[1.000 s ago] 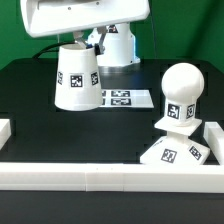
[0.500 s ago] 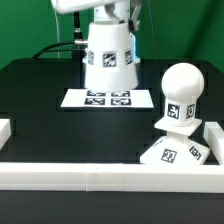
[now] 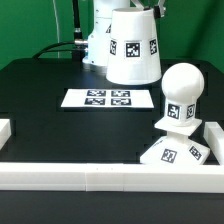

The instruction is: Assemble lamp

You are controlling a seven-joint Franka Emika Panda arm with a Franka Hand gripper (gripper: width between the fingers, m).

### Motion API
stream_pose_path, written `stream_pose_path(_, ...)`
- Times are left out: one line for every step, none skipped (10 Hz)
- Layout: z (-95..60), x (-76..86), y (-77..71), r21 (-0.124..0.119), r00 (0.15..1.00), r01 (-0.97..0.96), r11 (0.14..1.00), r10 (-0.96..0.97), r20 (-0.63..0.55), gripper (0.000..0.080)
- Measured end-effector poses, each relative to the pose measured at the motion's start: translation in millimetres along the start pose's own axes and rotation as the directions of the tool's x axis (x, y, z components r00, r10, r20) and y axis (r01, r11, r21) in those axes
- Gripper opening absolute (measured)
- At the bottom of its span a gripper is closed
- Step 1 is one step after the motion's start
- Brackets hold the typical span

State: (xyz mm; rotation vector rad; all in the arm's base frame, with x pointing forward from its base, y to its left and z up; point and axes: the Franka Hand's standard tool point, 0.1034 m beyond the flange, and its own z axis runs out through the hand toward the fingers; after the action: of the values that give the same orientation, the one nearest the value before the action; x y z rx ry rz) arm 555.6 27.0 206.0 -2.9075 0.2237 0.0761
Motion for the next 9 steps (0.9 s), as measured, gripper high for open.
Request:
stream_pose_path(-1.4,-0.1,-1.9,0.001,1.000,-0.002,1.000,0.002,0.003,0.0047)
stream_pose_path(-12.2,2.3,-12.3,0.009,1.000,0.011,1.000,-0.011,0.010,0.0047)
stream_pose_path(-25.2,9.5,-24.8,0.016,1.000,0.027,1.000,-0.027,-0.003,0.0047)
stream_pose_path(-31.6,11.5,-31.8,0.019,0.999,0.032,0.999,-0.032,-0.006,0.0047)
stream_pose_path(-37.5,11.5,-37.4,0.023,0.999,0.034,0.999,-0.033,-0.006,0.0047)
stream_pose_path(-40.6,12.2,-41.8,0.024,0.999,0.032,0.999,-0.032,-0.010,0.0047)
stream_pose_path(-37.8,14.6,-46.2,0.025,0.999,0.037,0.999,-0.037,-0.008,0.0047)
stream_pose_path(-34.4,22.6,-52.6,0.027,0.999,0.039,0.999,-0.039,-0.008,0.0047)
stream_pose_path(-31.1,30.9,-57.6,0.028,0.999,0.040,0.999,-0.040,-0.010,0.0047)
